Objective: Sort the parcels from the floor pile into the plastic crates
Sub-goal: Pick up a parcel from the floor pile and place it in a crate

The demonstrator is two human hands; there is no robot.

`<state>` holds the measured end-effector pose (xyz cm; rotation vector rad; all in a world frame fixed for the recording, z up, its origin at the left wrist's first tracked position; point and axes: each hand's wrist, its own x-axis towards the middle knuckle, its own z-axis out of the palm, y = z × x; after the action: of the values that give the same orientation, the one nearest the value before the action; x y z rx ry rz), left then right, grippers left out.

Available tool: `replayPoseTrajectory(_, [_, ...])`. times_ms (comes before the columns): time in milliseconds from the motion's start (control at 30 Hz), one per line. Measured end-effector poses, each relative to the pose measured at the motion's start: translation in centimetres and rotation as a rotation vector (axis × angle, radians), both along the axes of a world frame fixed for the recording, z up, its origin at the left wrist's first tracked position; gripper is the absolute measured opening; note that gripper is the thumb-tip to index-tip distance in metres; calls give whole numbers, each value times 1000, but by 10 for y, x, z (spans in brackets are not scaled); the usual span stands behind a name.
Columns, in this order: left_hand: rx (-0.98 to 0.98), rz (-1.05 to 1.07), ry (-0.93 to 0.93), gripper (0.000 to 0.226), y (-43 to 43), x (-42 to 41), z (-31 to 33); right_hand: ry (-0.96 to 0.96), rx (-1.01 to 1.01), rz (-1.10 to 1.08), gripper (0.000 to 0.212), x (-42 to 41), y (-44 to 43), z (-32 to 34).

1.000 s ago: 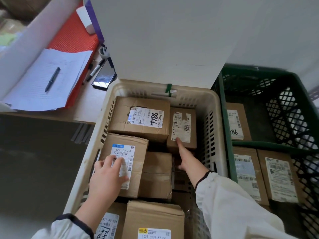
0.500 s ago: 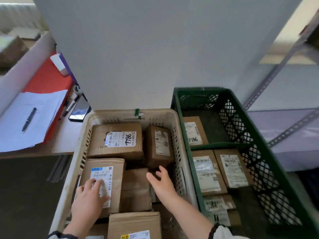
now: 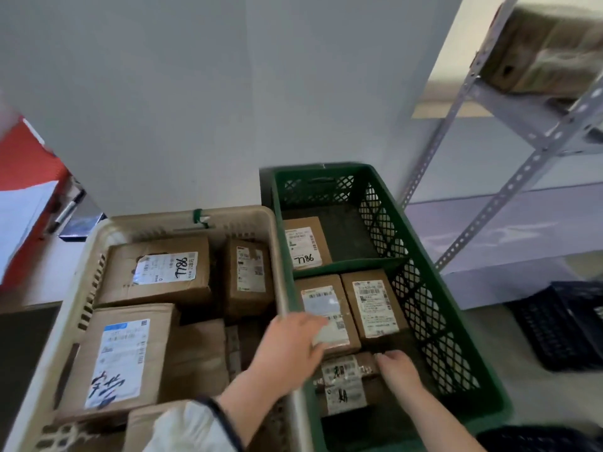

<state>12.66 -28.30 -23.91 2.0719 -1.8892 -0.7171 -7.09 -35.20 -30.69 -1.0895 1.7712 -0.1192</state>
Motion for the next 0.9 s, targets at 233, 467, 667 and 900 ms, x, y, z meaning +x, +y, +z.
replayPoseTrajectory(233, [400,-176,-395,55,-61,-60,-65,51,217,419,47,5,-17,-22])
replayPoseTrajectory(467, [402,-86,-371,52,-61,-62,-80,56,280,333,34,-30,-66,-18])
replayPoseTrajectory(667, [426,-84,-342,56,-63,-61,-79,22,105,281,37,-34,-120,-16])
replayPoseTrajectory(900, [465,-99,-307,55,-66,-61,-75,29,100,390,44,-26,-119,-14])
